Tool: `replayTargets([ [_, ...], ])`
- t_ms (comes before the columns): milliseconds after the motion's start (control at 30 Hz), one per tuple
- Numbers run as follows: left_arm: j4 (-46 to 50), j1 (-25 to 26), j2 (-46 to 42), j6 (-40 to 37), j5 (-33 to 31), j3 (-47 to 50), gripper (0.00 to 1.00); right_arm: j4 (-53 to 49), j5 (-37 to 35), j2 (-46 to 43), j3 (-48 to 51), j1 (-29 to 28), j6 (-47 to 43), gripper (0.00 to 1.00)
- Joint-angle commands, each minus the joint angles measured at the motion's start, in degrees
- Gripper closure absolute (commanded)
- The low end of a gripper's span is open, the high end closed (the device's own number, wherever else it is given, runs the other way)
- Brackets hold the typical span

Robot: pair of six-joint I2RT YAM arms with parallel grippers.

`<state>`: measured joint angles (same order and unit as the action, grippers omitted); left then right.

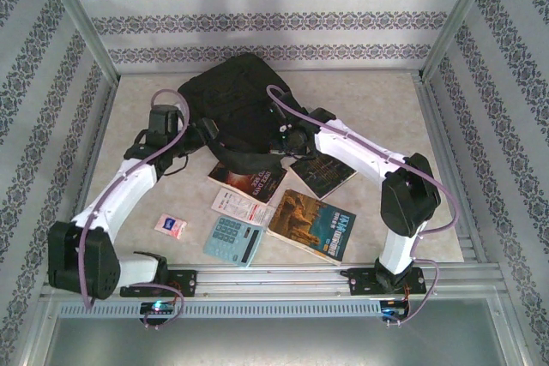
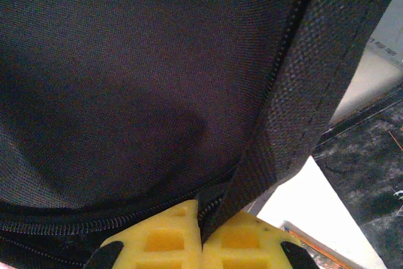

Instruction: Pack the student bag

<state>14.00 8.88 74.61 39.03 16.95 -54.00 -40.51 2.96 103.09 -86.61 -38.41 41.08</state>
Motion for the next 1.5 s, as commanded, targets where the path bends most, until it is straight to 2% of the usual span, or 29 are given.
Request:
replayTargets([
  [0, 1.5, 0.0, 2.8, -6.7, 1.5, -4.0, 0.36, -0.8, -1.8, 0.2, 0.5, -0.6, -2.4, 1.00],
  [133, 0.6, 0.0, 5.4, -10.9, 3.3, -6.1, 0.44, -0.4, -1.1, 0.4, 0.6, -0.6, -2.7, 1.00],
  [400, 0.4, 0.6, 7.0, -13.2, 6.1, -7.2, 0.58, -0.2, -0.4, 1.4, 0.2, -0.6, -3.0, 1.00],
  [700, -2.9, 1.0, 8.8, -10.9, 8.2, -4.5, 0.59, -0.1, 0.3, 1.7, -0.2, -0.4, -2.6, 1.00],
  [867, -3.5, 1.0, 10.0, -10.7, 8.9, -4.7, 0.64, -0.3, 0.3, 1.5, -0.3, -0.3, -2.3, 1.00],
  [967, -4.1, 1.0, 10.6, -10.7, 9.0, -4.1, 0.72, -0.3, 0.5, 1.3, -0.4, -0.2, -2.2, 1.00],
  [1100, -6.3, 1.0, 10.4, -9.4, 10.3, -3.3, 1.00, -1.4, -0.2, 0.8, -0.8, -0.1, 0.0, 1.00],
  [1133, -7.1, 1.0, 9.9, -8.8, 10.5, -2.8, 1.00, -2.1, -0.1, 0.6, -1.0, -0.1, 1.1, 0.96],
  [1200, -9.8, 1.0, 8.6, -6.7, 11.3, -1.8, 1.00, -3.6, 1.4, -0.2, -2.2, -0.2, 4.2, 0.72],
  [1267, -11.4, 1.0, 7.6, -4.9, 12.1, -1.5, 1.00, -5.6, 2.4, -1.1, -3.5, -0.2, 8.6, 0.57],
  [1467, -15.6, 1.6, 5.4, 0.0, 13.8, -0.2, 1.00, -5.4, 8.7, -4.2, -1.7, -1.3, 28.1, 0.42],
])
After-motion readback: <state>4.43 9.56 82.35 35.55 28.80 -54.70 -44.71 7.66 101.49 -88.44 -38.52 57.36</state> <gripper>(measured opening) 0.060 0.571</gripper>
